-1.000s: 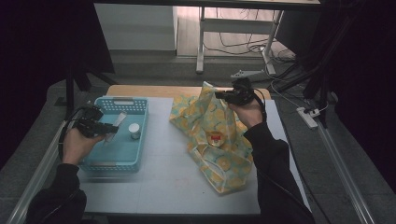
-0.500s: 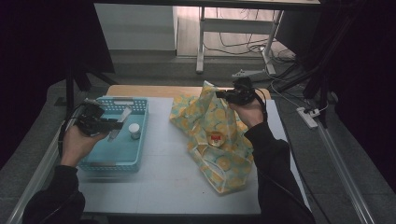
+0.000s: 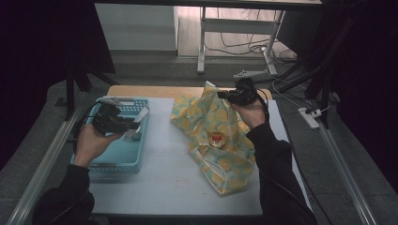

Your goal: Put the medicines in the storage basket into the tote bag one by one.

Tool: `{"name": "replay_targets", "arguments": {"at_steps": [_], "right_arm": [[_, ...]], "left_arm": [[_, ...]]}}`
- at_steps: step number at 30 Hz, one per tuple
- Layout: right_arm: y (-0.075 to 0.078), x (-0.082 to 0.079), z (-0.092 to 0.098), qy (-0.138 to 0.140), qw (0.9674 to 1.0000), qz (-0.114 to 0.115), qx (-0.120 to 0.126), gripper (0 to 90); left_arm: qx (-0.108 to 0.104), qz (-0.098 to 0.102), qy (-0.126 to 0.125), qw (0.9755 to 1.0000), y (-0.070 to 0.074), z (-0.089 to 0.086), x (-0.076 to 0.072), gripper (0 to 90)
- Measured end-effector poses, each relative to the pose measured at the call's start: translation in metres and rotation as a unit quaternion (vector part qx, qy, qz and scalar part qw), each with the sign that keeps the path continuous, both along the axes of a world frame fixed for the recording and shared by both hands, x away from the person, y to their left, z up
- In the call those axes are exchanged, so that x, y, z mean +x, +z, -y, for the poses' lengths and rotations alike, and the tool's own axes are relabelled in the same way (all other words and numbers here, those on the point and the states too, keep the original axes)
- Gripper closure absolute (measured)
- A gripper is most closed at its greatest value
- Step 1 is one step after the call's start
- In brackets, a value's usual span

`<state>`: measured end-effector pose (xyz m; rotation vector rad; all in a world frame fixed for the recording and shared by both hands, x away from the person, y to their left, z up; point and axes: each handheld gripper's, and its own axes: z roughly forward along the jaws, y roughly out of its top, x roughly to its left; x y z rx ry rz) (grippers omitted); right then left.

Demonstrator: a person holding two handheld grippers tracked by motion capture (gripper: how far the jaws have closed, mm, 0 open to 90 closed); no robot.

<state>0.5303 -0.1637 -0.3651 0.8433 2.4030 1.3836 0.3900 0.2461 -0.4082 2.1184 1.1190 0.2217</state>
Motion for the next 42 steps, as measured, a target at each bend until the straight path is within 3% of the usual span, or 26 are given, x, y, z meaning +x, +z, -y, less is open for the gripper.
{"name": "replay_targets", "arguments": {"at_steps": [11,20,34,38,42], "right_arm": [[0.003,-0.001,0.000,0.000,1.0000,0.004,0.003,90.0],[0.006,-0.001,0.001,-0.001,1.0000,0.006,0.005,90.0],[0.010,-0.002,0.001,0.001,0.9999,0.011,0.005,89.9],[0.010,-0.002,0.000,0.000,0.9999,0.011,0.005,90.0],[0.010,-0.002,-0.001,0.002,0.9999,0.011,0.005,90.0]], "left_arm": [[-0.003,0.001,-0.066,0.9978,0.003,0.065,0.012,69.2],[0.001,-0.008,-0.116,0.9932,-0.007,0.125,0.027,69.2],[0.009,-0.027,-0.150,0.9882,-0.032,0.192,0.046,69.2],[0.013,-0.031,-0.151,0.9880,-0.039,0.209,0.053,69.2],[0.019,-0.033,-0.141,0.9893,-0.045,0.223,0.061,69.1]]}}
